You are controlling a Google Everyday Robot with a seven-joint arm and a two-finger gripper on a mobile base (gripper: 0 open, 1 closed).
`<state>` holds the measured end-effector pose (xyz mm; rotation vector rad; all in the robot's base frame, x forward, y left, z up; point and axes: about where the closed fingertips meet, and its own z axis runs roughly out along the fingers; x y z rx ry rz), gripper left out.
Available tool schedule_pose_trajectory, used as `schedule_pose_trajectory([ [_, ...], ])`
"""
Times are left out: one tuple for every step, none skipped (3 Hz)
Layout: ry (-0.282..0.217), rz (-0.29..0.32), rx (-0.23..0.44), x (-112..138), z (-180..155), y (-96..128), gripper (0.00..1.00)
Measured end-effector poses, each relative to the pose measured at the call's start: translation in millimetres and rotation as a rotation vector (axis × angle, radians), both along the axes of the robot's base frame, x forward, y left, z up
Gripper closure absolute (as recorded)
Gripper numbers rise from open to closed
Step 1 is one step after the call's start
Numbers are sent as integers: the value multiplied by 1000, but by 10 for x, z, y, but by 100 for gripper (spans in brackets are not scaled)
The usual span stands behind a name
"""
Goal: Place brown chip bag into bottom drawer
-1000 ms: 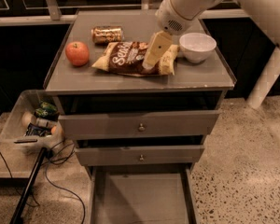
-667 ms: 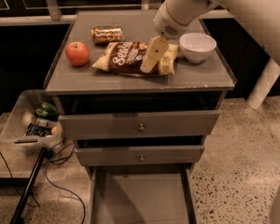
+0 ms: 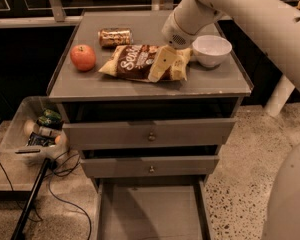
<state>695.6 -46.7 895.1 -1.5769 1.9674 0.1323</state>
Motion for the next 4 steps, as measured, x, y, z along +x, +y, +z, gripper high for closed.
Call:
schedule_pose_trajectory([
  [36,-8,5,61,-176,25,0],
  [60,-12,5,89,-303,45,0],
  [71,-14,3,90,-362,46,0],
  [71,-14,3,90,-362,46,18],
])
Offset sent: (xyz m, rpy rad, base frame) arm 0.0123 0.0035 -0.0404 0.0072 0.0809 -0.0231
